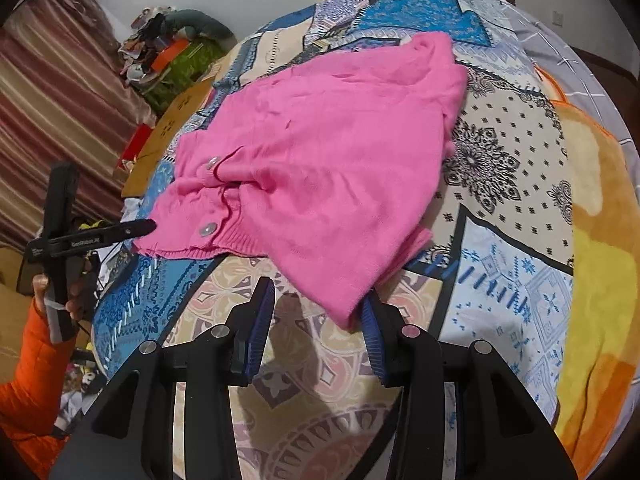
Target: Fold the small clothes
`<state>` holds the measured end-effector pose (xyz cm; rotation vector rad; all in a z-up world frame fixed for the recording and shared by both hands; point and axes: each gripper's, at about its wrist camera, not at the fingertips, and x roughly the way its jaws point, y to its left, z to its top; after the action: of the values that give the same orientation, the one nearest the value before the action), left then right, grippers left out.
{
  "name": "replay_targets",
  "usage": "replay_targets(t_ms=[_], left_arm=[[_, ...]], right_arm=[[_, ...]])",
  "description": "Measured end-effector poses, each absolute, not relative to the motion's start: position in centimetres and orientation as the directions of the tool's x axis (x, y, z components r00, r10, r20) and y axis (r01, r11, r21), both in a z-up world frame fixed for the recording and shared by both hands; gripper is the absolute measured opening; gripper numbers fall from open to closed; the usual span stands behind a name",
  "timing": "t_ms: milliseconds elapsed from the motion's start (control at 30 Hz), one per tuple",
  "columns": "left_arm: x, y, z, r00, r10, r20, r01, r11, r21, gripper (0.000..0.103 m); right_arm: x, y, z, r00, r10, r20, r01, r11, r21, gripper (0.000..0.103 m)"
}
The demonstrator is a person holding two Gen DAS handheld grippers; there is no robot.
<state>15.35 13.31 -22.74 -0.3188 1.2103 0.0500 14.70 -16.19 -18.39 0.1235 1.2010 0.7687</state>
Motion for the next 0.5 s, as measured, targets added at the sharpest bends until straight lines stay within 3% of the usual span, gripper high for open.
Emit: replay_targets(t_ms=[33, 100, 133, 233, 300, 500], left_arm=[[15.3, 13.3, -22.8, 0.359, -0.135, -0.923, -0.214, 0.951, -0.222, 0.061], [15.4, 13.3, -22.8, 0.368, -0.147, -0.918, -0.220, 0.945, -0.240, 0.061], [15.4, 13.2, -22.8, 0.372, -0.158, -0.915, -0.220, 0.942, -0.252, 0.060], [15.4, 12.6, -22.6, 0.383, -0.181, -0.906, -0.193, 0.943, -0.270, 0.039], [15.4, 11.9, -22.2, 0.388, -0.187, -0.903, -0.157, 0.951, -0.265, 0.009], [15.2, 10.6, -19.3, 0.484, -0.122, -0.867, -0.100, 0.976, -0.193, 0.009]], right_arm=[[14.7, -16.2, -18.3, 0.152, 0.598, -0.787, -0.472, 0.744, 0.473, 0.033], [14.7, -16.1, -18.2, 0.167, 0.594, -0.787, -0.478, 0.747, 0.462, 0.014], [14.7, -16.0, -18.1, 0.173, 0.594, -0.786, -0.479, 0.748, 0.460, 0.010], [14.6, -15.8, -17.4, 0.211, 0.603, -0.769, -0.485, 0.748, 0.453, 0.007], [14.6, -16.0, -16.6, 0.238, 0.613, -0.753, -0.493, 0.744, 0.450, 0.006], [15.3, -17.1, -13.4, 0.336, 0.638, -0.693, -0.509, 0.742, 0.436, 0.005]])
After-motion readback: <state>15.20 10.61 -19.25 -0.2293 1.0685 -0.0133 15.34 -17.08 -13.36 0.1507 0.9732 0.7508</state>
